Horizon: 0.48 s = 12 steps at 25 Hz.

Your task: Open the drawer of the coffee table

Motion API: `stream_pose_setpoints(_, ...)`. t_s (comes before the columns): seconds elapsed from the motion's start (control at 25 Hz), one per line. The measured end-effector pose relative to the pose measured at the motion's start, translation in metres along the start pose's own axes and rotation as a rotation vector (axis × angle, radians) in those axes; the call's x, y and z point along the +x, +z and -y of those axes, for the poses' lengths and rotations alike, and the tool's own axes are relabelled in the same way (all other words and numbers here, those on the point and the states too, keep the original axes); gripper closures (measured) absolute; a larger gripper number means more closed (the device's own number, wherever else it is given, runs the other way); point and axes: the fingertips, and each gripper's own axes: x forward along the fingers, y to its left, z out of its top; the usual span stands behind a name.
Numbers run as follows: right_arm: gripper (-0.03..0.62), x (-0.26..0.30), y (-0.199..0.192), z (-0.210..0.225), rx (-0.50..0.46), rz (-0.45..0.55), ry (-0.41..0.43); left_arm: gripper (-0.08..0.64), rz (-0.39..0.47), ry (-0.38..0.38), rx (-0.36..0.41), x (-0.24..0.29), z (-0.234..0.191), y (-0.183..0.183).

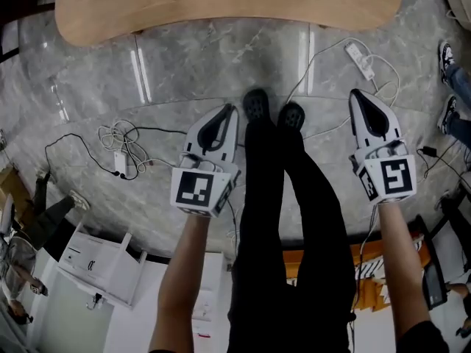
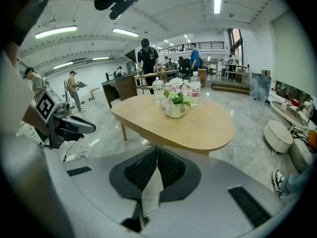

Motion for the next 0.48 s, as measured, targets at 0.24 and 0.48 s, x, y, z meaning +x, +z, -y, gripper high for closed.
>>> stream_pose_setpoints(0.24, 0.578, 0.037, -0.030, 0.023, -0.039, -0.033, -0.039, 0.545, -0.031, -0.073, 0.062, 0.057, -0.031, -0.018)
stream_pose_setpoints(0.48, 0.578, 0.066, -0.058, 0.050, -0.078, -0.082, -0.081, 0.449, -0.044, -0.077, 0.087, 0.102, -0.067, -0.025)
